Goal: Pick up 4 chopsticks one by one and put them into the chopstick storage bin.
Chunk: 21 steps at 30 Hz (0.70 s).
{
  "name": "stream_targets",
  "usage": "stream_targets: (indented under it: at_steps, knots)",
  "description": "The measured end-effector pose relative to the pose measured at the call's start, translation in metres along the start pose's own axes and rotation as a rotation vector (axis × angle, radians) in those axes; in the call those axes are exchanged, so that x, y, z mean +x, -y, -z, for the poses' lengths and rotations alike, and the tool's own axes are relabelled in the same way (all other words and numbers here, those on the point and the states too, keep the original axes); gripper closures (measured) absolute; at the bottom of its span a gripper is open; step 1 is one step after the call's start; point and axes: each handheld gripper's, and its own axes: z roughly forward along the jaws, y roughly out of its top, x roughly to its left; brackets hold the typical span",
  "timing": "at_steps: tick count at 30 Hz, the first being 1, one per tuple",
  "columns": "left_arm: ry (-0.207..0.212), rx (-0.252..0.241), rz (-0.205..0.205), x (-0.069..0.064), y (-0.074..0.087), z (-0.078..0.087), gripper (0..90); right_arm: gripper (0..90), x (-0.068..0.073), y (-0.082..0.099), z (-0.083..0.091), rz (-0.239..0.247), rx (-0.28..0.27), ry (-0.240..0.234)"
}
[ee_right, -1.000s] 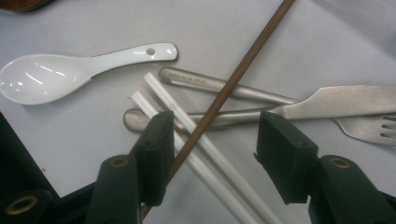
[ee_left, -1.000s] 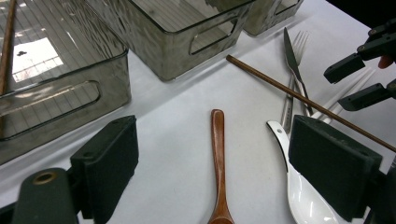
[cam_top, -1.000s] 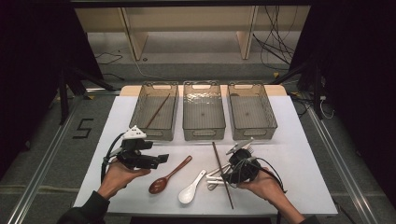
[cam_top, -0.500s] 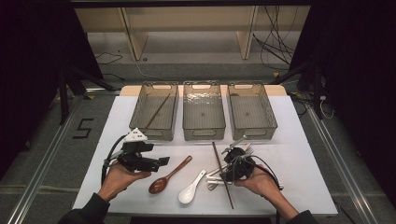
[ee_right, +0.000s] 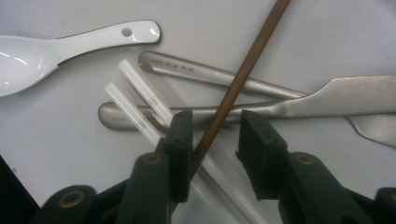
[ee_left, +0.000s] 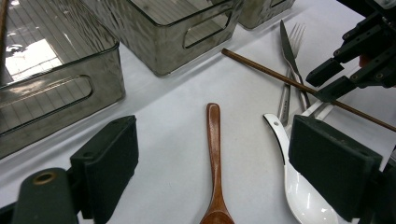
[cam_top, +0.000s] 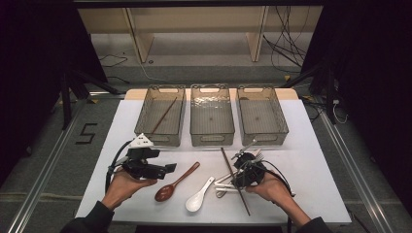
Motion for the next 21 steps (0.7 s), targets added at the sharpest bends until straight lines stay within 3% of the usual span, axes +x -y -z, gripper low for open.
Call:
stream_targets:
  at_steps: [11,21]
  knots:
    - [0.001,-0.002,0.0,-0.001,0.0,-0.0006,15.6,80.0,-0.0023,-0.0012,-0.0038,-0.029,0.029,-0.001]
    - [0.001,0.008,-0.005,-0.0002,0.0002,-0.0005,15.6,84.7,-0.0027,-0.0021,-0.005,-0.03,0.038,0.007]
